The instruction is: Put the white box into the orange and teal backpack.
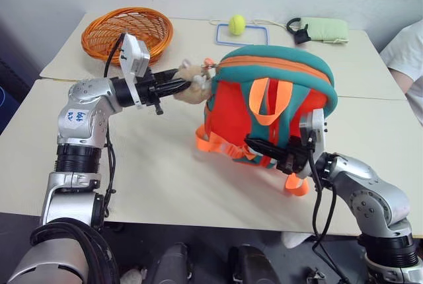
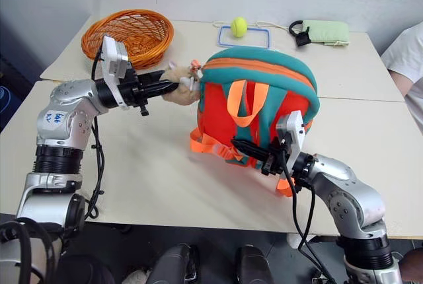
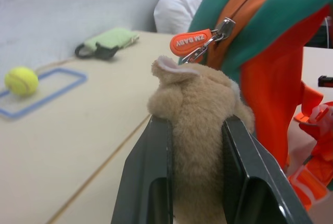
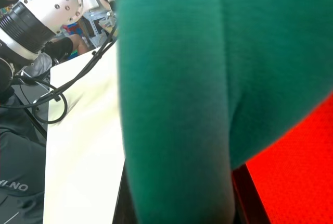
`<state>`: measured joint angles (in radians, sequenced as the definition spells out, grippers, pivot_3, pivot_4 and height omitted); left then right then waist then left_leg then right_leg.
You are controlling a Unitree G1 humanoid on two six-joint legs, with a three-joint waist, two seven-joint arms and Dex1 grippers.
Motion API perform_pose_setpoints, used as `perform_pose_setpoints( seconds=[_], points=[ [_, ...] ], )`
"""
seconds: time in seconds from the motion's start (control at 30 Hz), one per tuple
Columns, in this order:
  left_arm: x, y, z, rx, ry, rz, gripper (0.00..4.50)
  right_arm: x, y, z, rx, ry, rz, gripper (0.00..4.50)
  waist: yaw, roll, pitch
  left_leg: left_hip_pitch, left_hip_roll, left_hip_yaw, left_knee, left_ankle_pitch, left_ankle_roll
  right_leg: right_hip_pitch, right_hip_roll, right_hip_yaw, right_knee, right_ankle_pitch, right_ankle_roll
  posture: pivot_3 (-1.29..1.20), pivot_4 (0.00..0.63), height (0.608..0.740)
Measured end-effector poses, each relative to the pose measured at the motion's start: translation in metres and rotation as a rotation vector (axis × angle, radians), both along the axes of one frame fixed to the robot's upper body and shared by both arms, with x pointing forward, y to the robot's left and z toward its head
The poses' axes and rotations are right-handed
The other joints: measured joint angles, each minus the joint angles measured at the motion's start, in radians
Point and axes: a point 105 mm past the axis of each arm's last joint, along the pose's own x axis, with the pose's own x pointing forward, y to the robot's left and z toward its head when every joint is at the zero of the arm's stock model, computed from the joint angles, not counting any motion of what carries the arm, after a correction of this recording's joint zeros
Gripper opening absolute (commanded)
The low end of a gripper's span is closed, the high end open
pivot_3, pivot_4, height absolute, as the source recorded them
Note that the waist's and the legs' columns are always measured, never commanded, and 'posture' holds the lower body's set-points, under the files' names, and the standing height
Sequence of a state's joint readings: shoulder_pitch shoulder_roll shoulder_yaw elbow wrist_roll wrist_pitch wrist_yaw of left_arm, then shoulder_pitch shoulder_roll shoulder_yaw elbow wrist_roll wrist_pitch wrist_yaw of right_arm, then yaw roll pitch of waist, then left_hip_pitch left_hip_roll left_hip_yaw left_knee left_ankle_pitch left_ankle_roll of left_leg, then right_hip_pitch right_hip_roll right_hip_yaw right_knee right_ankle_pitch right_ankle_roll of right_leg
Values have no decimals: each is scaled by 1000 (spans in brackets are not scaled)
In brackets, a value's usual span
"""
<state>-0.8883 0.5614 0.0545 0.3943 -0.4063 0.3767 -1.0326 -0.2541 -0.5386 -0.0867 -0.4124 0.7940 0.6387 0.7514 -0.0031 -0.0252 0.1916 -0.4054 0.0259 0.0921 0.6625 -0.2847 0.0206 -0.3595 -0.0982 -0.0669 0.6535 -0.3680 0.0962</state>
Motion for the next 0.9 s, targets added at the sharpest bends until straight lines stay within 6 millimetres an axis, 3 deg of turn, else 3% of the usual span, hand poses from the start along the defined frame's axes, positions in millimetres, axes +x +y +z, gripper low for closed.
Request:
perform_pose_setpoints(
  seconds=[0.1,0.23,0.3,0.37,0.47,0.57,0.7,0.73,0.9],
  points=[
    [-2,4,-31,56,135,3,1023,-2,1,0,2,-2,1,0,-3,0,0,0,0,0,-1,0,0,0,0,1,0,0,0,0,150,740],
    [-17,4,-91,207,243,-46,1023,-3,0,-3,7,11,-5,0,-1,0,0,0,1,0,-1,0,0,0,0,1,0,0,0,0,150,740],
    [-20,3,-95,219,194,-66,1023,-3,0,-4,17,9,-10,0,-1,0,0,0,1,0,0,0,0,0,0,1,0,0,0,0,150,740],
    [-22,2,-95,190,131,-70,999,-1,-3,-4,12,-23,-31,707,0,1,-1,1,0,1,0,0,0,0,-1,1,-1,0,0,0,150,740],
    [-28,7,-99,169,73,-73,1710,-1,-12,-10,-32,-59,-47,1743,0,1,-1,0,0,1,-1,-1,0,0,-1,1,-1,0,0,0,150,740],
    [-32,24,-98,200,69,-55,2663,-7,-25,-17,-99,-70,-47,2738,-3,1,-1,0,1,1,-1,-1,0,0,0,1,-1,0,0,0,150,740],
    [-46,64,-98,275,81,3,3924,-26,-68,-29,-259,-60,-86,4152,-3,1,-1,1,0,1,-2,-1,1,0,-1,1,-2,0,0,0,150,740],
    [-50,74,-99,284,91,23,3936,-30,-80,-30,-297,-56,-104,4487,-4,1,-1,1,1,1,-3,-1,1,0,-1,1,-3,0,0,0,150,740],
    [-86,112,-114,370,100,69,3936,-40,-158,-34,-520,-94,-232,4487,-2,1,-1,3,0,1,-3,-2,2,2,-2,2,-9,0,0,0,150,740]
  ],
)
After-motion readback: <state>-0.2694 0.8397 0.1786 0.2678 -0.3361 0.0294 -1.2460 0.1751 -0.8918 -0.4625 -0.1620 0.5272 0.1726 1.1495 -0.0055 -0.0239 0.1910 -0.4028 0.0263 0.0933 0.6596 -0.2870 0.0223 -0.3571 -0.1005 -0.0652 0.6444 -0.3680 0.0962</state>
